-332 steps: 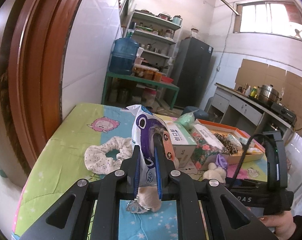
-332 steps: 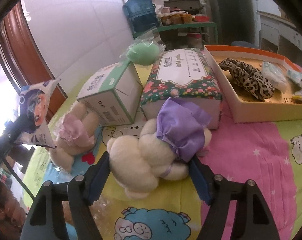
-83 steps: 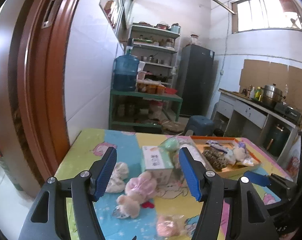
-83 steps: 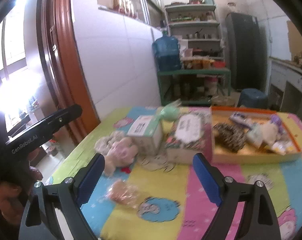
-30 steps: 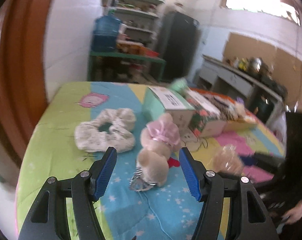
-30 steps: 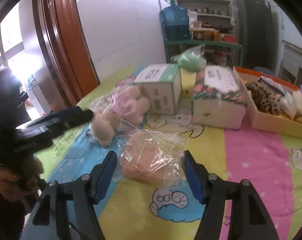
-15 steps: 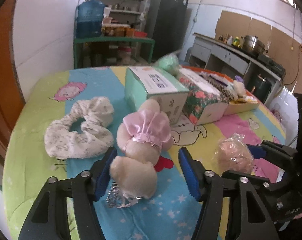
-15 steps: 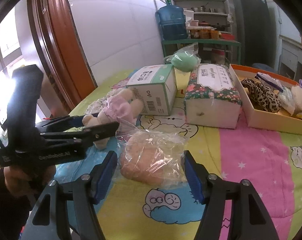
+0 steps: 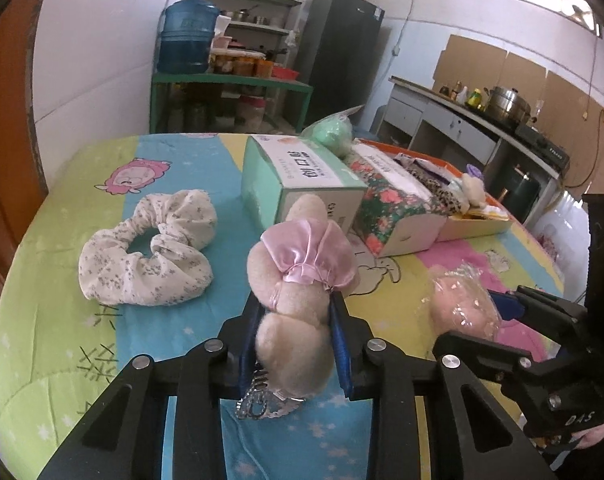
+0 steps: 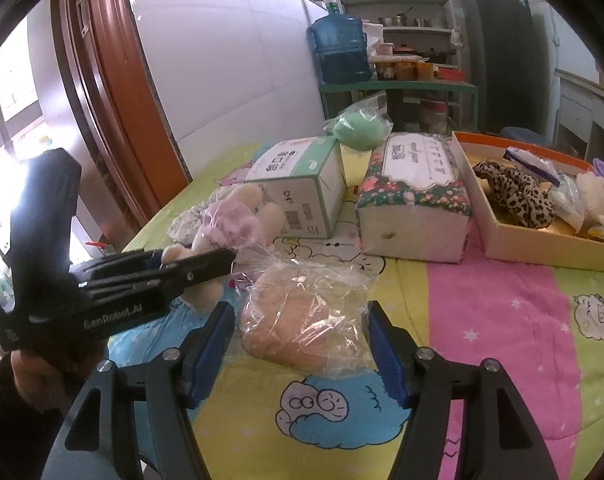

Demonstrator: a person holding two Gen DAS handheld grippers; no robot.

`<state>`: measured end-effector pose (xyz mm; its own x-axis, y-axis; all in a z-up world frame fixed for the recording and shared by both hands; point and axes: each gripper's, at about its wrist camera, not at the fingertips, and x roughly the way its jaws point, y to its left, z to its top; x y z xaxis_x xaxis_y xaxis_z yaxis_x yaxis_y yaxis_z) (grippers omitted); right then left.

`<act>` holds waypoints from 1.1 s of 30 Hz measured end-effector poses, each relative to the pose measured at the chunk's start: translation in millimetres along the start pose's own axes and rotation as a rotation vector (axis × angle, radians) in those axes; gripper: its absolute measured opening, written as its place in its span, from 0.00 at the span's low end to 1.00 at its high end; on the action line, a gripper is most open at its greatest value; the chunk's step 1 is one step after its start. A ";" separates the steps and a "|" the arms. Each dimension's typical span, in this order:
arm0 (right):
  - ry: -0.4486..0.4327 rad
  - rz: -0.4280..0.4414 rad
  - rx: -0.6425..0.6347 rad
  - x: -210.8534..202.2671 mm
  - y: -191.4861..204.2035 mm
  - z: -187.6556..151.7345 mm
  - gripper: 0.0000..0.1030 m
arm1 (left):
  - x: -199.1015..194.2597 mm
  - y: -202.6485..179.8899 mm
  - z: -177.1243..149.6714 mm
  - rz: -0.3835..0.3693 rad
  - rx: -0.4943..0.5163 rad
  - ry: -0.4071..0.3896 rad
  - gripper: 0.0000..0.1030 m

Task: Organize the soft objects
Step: 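Grasp the pink-dressed plush bear with the left gripper while the right grasps the bagged pink item, then carry the plush bear and bagged item in both grippers over the orange box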

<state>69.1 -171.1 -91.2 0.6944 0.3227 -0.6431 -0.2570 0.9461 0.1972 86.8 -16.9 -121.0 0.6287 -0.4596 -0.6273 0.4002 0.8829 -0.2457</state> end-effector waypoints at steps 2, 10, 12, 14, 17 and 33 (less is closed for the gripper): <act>-0.011 -0.001 0.000 -4.5 -1.0 0.5 0.64 | -3.1 -3.2 -2.1 -0.004 -0.007 -0.008 0.32; -0.073 -0.017 0.016 -23.5 -10.8 10.3 0.64 | -26.3 -18.5 7.7 -0.027 -0.039 -0.089 0.32; -0.090 -0.027 0.022 -29.8 -15.7 13.5 0.64 | -32.9 -23.5 12.6 -0.022 -0.034 -0.111 0.32; -0.102 -0.031 0.033 -34.6 -20.6 17.1 0.64 | -37.7 -29.0 18.0 -0.014 -0.030 -0.129 0.32; -0.127 -0.045 0.051 -42.9 -31.7 21.5 0.64 | -42.6 -36.0 24.8 -0.009 -0.033 -0.145 0.32; -0.233 -0.148 0.146 -84.1 -97.9 30.2 0.64 | -32.5 -97.6 55.6 -0.057 0.031 -0.160 0.32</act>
<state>56.2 -290.0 -34.1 0.8569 0.1634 -0.4889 -0.0545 0.9719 0.2292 64.4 -93.5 -35.5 0.7016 -0.5208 -0.4864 0.4573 0.8525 -0.2533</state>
